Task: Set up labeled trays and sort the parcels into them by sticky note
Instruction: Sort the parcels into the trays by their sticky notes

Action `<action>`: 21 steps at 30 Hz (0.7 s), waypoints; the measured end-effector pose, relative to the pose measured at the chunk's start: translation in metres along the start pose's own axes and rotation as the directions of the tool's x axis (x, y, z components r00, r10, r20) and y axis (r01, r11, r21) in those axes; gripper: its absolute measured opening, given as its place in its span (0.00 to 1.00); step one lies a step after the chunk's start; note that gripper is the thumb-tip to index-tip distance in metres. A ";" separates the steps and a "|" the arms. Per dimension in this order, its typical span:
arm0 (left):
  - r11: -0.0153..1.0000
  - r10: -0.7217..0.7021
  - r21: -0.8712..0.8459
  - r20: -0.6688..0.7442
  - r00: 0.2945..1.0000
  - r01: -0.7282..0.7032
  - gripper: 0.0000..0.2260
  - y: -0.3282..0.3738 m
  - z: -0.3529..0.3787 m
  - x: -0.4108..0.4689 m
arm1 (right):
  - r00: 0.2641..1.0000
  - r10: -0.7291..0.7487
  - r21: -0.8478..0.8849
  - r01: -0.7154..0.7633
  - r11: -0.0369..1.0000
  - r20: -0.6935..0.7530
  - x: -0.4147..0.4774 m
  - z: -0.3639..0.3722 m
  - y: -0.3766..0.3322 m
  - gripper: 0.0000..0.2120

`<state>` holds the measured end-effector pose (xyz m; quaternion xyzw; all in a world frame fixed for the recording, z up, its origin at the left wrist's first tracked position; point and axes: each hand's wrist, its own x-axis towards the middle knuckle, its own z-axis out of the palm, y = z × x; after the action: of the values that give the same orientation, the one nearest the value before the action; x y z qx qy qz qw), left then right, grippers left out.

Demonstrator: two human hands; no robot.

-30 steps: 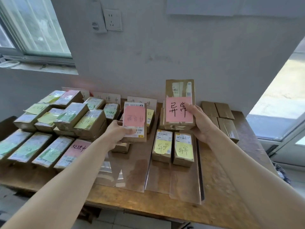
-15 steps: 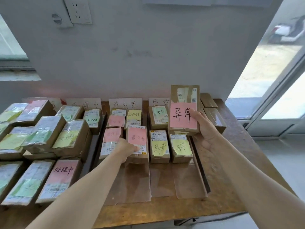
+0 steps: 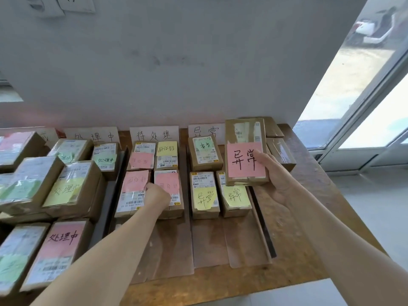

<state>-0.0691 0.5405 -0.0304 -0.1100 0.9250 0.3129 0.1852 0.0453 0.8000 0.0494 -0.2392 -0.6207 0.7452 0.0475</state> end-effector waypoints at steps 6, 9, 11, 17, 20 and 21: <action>0.946 0.218 0.258 -0.069 0.973 -0.194 0.25 0.014 -0.017 -0.024 | 0.984 0.116 -0.092 -0.104 0.990 0.137 -0.015 0.004 0.000 0.35; 0.924 0.327 0.222 -0.044 0.944 -0.310 0.19 0.023 -0.032 -0.037 | 0.957 0.214 -0.133 -0.190 0.973 0.197 -0.037 0.005 0.007 0.27; 0.911 0.389 0.165 -0.035 0.920 -0.379 0.16 0.028 -0.040 -0.046 | 0.933 0.285 -0.181 -0.248 0.952 0.220 -0.051 0.006 0.017 0.26; 0.830 0.548 0.121 0.003 0.836 -0.544 0.13 0.027 -0.049 -0.073 | 0.856 0.484 -0.278 -0.427 0.861 0.183 -0.091 0.010 0.069 0.24; 0.798 0.582 0.161 0.045 0.812 -0.581 0.12 0.018 -0.050 -0.085 | 0.826 0.539 -0.280 -0.485 0.829 0.163 -0.104 0.012 0.099 0.28; 0.788 0.591 0.174 0.055 0.805 -0.590 0.11 0.015 -0.051 -0.088 | 0.819 0.551 -0.261 -0.502 0.824 0.163 -0.108 0.013 0.107 0.28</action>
<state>-0.0079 0.5281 0.0515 0.2014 0.9380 0.2686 0.0863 0.1595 0.7241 -0.0187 -0.3173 -0.6047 0.6831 -0.2589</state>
